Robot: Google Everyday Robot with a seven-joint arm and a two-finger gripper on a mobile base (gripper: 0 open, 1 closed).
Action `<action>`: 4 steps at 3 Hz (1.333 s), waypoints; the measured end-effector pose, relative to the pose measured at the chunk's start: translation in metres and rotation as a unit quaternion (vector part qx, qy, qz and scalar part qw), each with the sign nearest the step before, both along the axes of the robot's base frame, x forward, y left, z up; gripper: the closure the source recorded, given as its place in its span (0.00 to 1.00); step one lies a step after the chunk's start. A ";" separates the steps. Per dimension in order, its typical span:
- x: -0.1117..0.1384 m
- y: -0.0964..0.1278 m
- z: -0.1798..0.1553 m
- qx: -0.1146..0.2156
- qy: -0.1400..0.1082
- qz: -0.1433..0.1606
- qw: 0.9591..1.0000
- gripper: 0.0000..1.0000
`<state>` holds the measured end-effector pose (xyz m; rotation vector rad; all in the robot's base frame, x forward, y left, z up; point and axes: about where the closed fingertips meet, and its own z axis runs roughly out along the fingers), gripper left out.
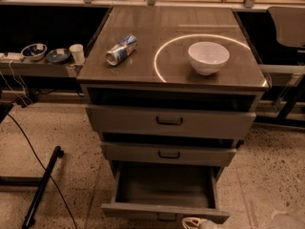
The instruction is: Close bottom drawer
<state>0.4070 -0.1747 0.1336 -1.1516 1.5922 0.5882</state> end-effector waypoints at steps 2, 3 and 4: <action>0.075 0.031 -0.010 -0.067 -0.047 0.000 0.997 1.00; 0.115 0.029 -0.017 -0.088 -0.058 -0.010 0.994 1.00; 0.161 0.029 -0.020 -0.099 -0.067 -0.011 0.993 1.00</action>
Offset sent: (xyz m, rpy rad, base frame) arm 0.1114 0.0342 -0.0133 -0.2131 -0.1325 -0.0131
